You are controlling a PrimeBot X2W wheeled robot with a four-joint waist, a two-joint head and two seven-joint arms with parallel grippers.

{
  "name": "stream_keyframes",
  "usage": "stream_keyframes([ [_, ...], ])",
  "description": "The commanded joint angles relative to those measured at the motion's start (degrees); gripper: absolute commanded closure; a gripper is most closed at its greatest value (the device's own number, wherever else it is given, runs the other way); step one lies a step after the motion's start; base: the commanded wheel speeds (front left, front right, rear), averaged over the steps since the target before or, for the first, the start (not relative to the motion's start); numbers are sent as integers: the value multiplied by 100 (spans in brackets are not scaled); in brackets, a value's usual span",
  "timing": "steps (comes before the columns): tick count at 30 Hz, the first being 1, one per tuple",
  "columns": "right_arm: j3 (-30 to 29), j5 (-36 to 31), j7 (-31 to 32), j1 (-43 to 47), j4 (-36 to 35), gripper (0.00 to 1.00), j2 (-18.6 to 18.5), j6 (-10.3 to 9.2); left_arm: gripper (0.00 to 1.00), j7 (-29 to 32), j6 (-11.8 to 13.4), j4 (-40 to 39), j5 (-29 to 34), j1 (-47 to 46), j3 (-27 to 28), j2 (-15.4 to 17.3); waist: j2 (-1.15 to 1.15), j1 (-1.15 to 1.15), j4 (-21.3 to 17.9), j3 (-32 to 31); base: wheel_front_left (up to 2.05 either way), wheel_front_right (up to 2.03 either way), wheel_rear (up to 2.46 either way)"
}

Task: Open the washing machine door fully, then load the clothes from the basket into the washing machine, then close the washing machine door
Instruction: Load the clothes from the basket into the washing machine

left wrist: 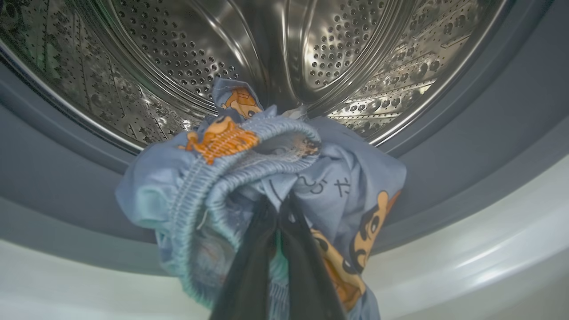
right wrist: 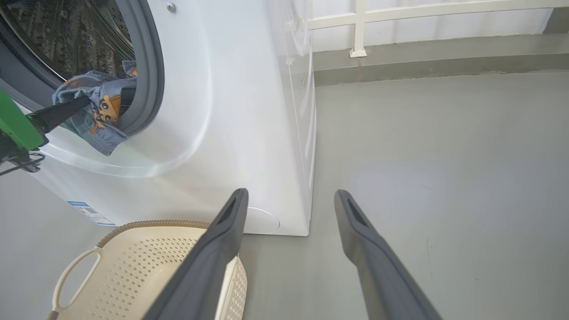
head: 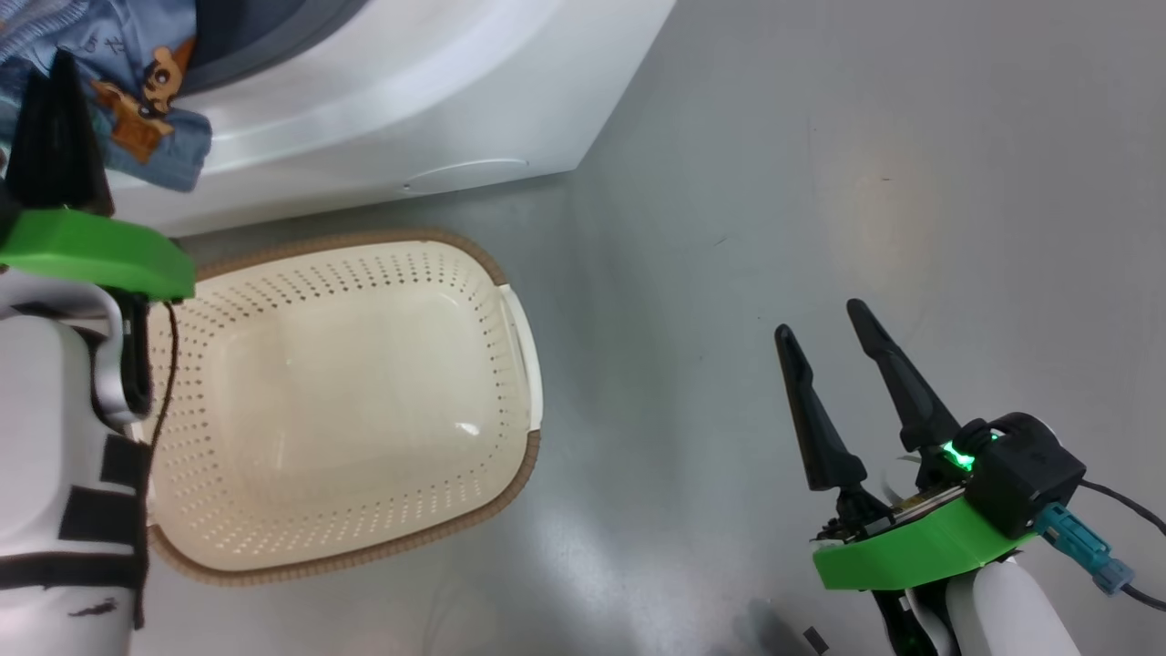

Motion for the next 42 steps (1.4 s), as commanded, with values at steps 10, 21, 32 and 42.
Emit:
stream_keyframes([
  [10,440,231,-27,208,-72,0,2,9,100,229,37,534,312,-1157,20,760,0,0,-510,97,0,0,0],
  [21,821,358,-27,203,-56,0,2,9,100,316,33,1481,650,-2554,-128,1426,0,0,-1087,535,0,0,0],
  [32,989,361,-27,353,-99,0,2,9,100,280,-4,2497,883,-3664,-321,1913,0,0,-1428,866,0,0,0],
  [42,936,422,-27,401,-95,0,2,9,7,772,-38,3454,890,-4102,-515,1768,0,0,-1341,767,0,0,0],
])
